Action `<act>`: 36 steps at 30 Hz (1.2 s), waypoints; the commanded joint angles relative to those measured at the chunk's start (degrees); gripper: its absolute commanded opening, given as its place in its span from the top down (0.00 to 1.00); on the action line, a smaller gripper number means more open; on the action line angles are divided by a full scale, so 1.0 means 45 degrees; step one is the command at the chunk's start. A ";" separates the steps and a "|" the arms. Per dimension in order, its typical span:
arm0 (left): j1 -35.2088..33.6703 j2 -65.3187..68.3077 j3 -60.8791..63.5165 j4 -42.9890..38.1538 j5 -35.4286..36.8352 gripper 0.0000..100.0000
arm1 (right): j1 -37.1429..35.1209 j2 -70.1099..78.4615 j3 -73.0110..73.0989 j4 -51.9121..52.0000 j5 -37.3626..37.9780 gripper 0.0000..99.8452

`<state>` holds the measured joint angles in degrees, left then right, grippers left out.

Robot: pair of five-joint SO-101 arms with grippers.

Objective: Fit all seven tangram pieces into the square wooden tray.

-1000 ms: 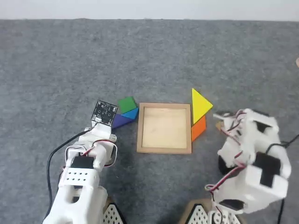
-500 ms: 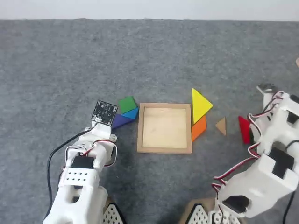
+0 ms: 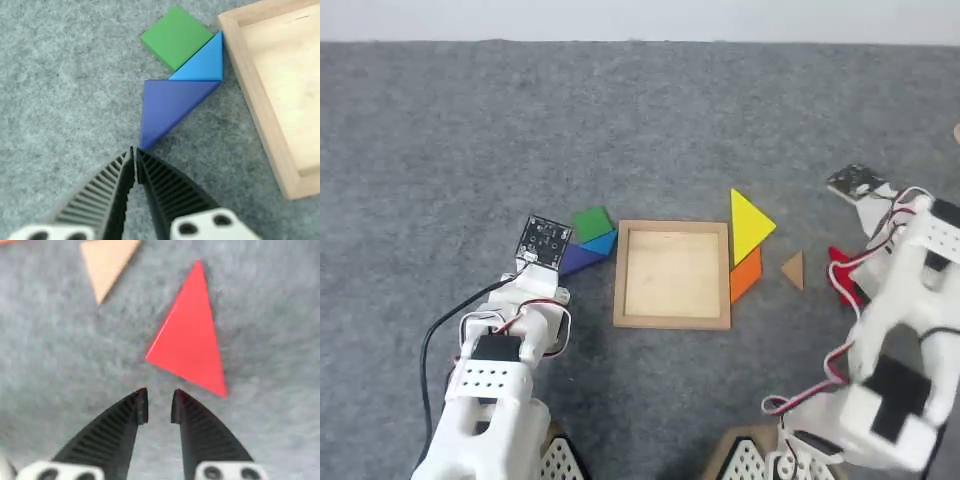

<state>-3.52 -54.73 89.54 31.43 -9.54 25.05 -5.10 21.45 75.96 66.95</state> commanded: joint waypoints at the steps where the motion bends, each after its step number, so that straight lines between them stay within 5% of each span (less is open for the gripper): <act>1: 0.0000 0.0020 -0.0537 -0.0195 0.0020 0.99 | -0.0420 -0.1065 0.0078 -0.0498 0.1094 0.79; 6: 0.0000 0.0020 -0.0537 -0.0195 0.0020 0.99 | -0.0303 -0.0166 0.0098 -0.0947 0.2208 0.64; 21: 0.0000 0.0020 -0.0537 -0.0195 0.0020 0.99 | 0.0400 0.2393 0.0039 -0.2940 0.3067 0.66; 36: 0.0000 0.0020 -0.0537 -0.0195 0.0020 0.99 | -0.0244 0.2725 0.0137 -0.0967 0.1348 0.66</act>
<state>-3.52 -54.73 89.54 31.43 -9.54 25.14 7.82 22.33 71.65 74.77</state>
